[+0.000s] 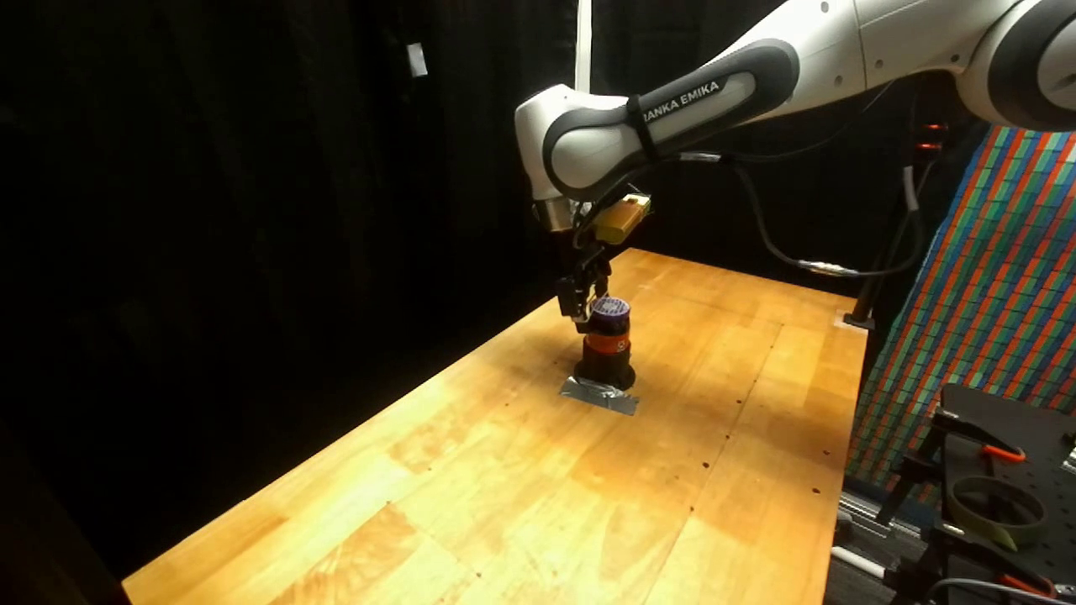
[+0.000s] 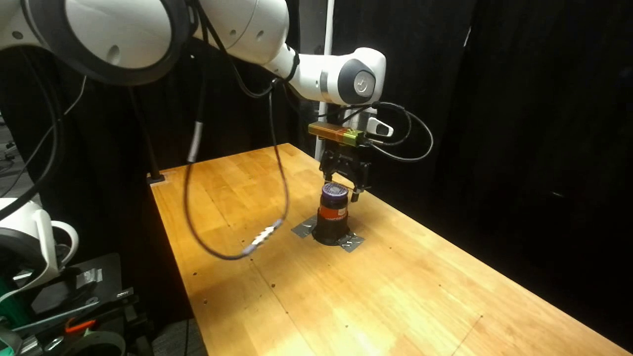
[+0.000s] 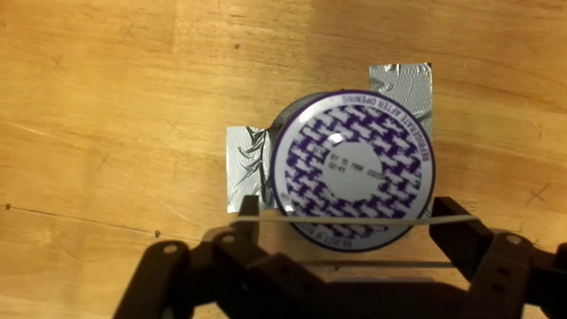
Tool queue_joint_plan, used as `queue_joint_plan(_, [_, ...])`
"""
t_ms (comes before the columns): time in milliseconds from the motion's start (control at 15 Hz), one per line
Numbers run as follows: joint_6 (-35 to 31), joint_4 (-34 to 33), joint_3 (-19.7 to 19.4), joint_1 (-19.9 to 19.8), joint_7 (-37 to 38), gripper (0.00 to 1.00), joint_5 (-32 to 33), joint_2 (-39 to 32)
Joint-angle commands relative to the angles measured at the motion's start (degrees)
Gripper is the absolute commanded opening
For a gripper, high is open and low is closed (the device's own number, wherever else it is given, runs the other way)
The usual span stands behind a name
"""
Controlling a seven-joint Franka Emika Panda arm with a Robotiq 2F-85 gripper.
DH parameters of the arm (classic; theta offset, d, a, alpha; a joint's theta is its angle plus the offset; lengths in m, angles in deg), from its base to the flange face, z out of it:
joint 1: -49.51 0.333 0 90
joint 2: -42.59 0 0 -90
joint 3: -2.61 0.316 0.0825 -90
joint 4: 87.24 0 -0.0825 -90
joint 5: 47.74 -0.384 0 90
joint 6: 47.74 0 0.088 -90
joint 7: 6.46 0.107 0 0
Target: Put the rubber band around the base of the cup
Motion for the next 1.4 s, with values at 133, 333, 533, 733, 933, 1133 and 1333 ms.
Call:
queue_joint_plan(133, [11.6,-8.0,-0.9,1.6,1.3,1.0,1.4,-4.1])
queue_joint_plan(333, [19.5,-8.6,-0.5,1.9,0.2,1.0,1.4,-3.9])
queue_joint_plan(533, [23.0,-5.9,-0.1,1.7,-2.0,1.0,1.1,-2.5])
queue_joint_plan(733, [21.5,-2.2,0.1,0.8,-3.8,1.0,0.7,-0.8])
queue_joint_plan(933, [16.0,4.8,0.0,-0.1,-3.7,1.0,0.4,2.5])
queue_joint_plan(1133, [5.2,13.2,0.1,-0.9,-2.6,1.0,0.4,6.8])
queue_joint_plan(1333, [-5.0,20.5,0.4,-1.3,-1.2,1.0,0.6,10.9])
